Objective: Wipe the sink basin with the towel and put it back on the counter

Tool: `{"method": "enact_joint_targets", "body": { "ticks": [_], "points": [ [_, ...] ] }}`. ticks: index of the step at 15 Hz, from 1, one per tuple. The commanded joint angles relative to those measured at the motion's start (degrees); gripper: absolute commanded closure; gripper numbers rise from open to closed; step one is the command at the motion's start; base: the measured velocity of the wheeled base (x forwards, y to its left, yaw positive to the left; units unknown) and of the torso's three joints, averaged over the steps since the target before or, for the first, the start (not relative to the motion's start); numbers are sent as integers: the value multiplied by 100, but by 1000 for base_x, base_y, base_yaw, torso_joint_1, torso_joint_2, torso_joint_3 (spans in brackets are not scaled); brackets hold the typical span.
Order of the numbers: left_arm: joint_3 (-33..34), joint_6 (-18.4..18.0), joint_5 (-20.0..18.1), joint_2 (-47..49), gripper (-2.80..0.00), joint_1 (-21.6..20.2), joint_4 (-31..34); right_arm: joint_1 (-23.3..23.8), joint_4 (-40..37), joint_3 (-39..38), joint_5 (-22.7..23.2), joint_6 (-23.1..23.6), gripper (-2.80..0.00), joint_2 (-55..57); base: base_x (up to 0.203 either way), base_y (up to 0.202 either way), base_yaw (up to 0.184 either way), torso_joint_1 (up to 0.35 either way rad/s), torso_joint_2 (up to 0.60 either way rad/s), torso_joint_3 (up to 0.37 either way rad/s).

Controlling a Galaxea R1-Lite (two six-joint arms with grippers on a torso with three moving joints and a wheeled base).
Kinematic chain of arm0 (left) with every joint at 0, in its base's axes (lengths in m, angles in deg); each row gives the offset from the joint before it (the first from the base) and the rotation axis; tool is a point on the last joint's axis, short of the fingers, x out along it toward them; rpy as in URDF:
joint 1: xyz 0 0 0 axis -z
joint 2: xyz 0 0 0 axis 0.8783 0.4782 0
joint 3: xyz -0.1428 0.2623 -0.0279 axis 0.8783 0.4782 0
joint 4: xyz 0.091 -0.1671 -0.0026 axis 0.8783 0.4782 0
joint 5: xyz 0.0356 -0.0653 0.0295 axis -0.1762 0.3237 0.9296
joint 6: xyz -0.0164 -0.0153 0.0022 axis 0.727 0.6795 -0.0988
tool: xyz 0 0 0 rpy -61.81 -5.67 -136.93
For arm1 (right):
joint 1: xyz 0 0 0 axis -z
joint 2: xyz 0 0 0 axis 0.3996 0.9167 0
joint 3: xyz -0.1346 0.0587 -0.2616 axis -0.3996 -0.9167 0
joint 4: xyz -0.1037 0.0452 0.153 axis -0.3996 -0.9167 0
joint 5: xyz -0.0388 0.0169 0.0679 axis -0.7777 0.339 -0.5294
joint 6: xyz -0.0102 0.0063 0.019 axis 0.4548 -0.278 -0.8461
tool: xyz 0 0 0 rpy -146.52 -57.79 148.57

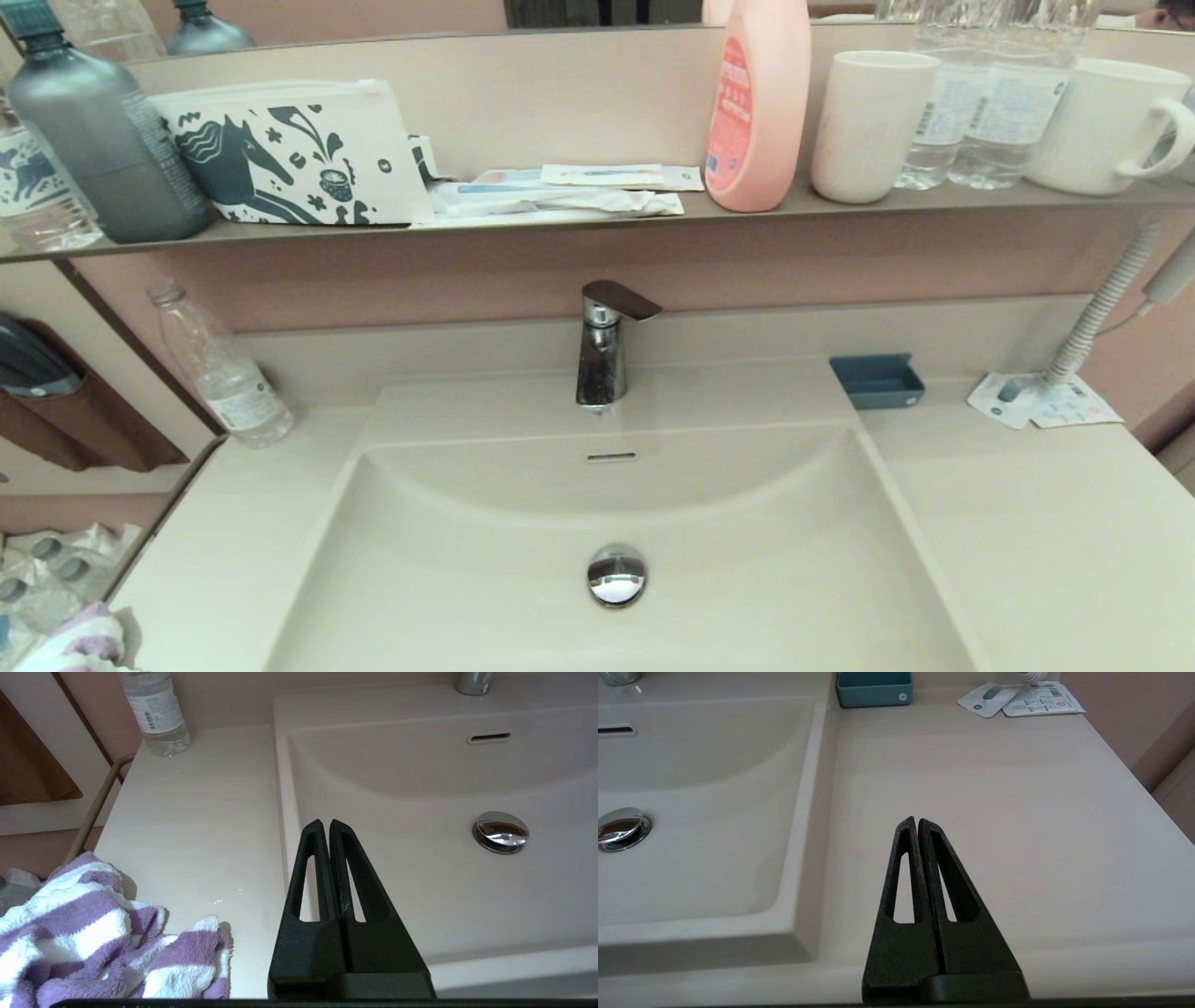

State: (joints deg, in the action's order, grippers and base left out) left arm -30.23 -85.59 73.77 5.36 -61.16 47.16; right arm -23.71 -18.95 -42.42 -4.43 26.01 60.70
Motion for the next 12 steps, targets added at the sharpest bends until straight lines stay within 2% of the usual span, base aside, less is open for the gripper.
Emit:
{"method": "enact_joint_targets", "body": {
  "ticks": [1,7,12],
  "points": [
    [21,-3,-2,-2,0,0,-1,-2,1,0,-2,0,0,0,0,0,0,0,0,0],
    [21,288,51,-2,0,0,-23,-2,1,0,-2,0,0,0,0,0,0,0,0,0],
    [21,301,68,-2,0,0,-16,-2,1,0,-2,0,0,0,0,0,0,0,0,0]
  ]
}}
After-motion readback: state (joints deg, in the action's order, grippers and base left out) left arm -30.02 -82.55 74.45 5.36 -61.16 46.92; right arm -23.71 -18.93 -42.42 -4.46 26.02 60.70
